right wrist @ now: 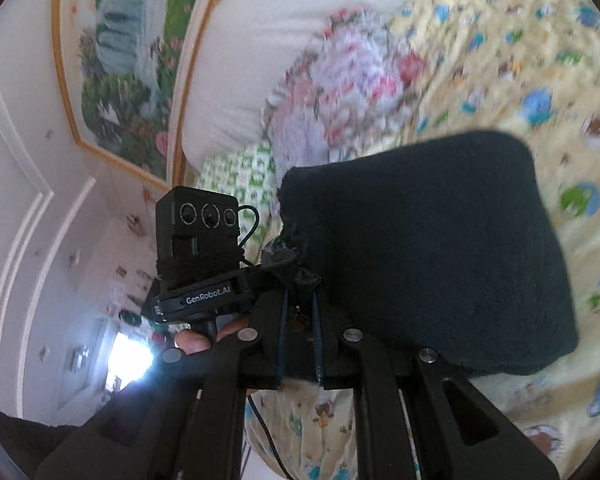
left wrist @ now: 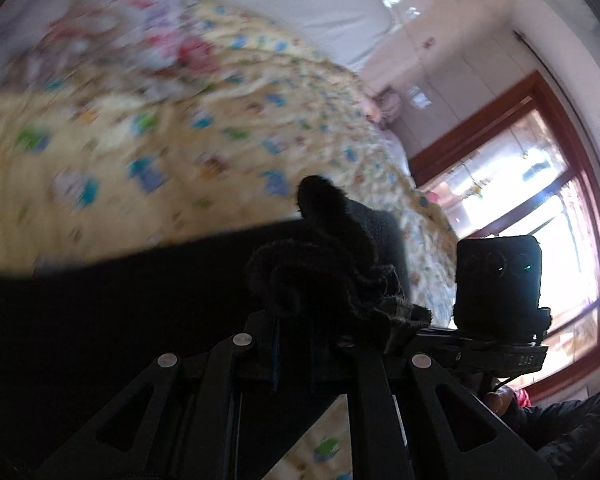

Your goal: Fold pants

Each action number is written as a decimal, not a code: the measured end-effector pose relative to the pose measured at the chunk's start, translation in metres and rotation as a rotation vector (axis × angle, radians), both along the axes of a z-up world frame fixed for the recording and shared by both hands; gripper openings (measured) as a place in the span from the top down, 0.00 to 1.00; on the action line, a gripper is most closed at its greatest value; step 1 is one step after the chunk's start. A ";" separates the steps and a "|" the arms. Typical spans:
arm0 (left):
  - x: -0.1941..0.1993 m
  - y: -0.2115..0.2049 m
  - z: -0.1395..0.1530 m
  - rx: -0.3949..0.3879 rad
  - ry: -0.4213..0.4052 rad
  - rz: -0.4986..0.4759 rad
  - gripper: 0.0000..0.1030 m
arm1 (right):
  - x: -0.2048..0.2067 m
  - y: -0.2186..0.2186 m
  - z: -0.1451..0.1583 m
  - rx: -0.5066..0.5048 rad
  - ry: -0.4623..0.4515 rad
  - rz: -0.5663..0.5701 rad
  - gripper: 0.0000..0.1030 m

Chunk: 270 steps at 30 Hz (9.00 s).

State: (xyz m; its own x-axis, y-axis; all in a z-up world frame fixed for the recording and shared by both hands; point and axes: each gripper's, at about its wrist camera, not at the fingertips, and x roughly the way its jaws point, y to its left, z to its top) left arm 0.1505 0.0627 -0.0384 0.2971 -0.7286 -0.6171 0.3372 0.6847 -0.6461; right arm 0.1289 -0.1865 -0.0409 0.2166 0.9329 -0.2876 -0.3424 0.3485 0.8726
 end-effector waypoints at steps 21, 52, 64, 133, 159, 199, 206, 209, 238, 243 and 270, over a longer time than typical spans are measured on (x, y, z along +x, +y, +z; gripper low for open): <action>-0.066 0.050 0.024 -0.018 -0.030 0.307 0.87 | -0.007 0.008 0.008 -0.097 0.001 0.065 0.55; -0.101 0.043 0.006 -0.033 0.039 0.534 0.56 | 0.043 0.035 0.048 -0.216 -0.078 0.054 0.58; -0.180 0.143 0.019 -0.024 0.016 0.907 0.56 | 0.029 0.149 0.076 -0.324 -0.231 0.324 0.49; -0.157 0.118 0.091 0.051 -0.173 0.981 0.84 | 0.064 0.234 0.124 -0.217 -0.376 0.620 0.95; -0.075 -0.071 0.066 0.226 -0.165 0.574 0.84 | 0.104 -0.008 0.047 -0.065 -0.136 0.212 0.95; -0.107 -0.082 0.057 0.130 -0.174 0.382 0.36 | 0.061 -0.103 0.029 -0.260 -0.079 -0.097 0.94; -0.121 -0.024 0.059 0.117 -0.156 0.510 0.35 | 0.043 -0.092 0.060 -0.283 -0.156 -0.143 0.88; -0.126 -0.003 0.058 0.118 -0.143 0.557 0.35 | 0.034 -0.084 0.076 -0.306 -0.208 -0.163 0.56; -0.107 0.066 0.024 0.120 -0.027 0.657 0.31 | 0.026 -0.058 0.027 -0.575 -0.152 -0.240 0.33; -0.088 0.061 0.013 0.157 0.003 0.603 0.29 | 0.028 -0.067 0.011 -0.390 -0.040 -0.215 0.31; -0.063 0.044 -0.006 0.079 0.027 0.530 0.67 | 0.021 -0.057 0.000 -0.246 -0.036 -0.135 0.48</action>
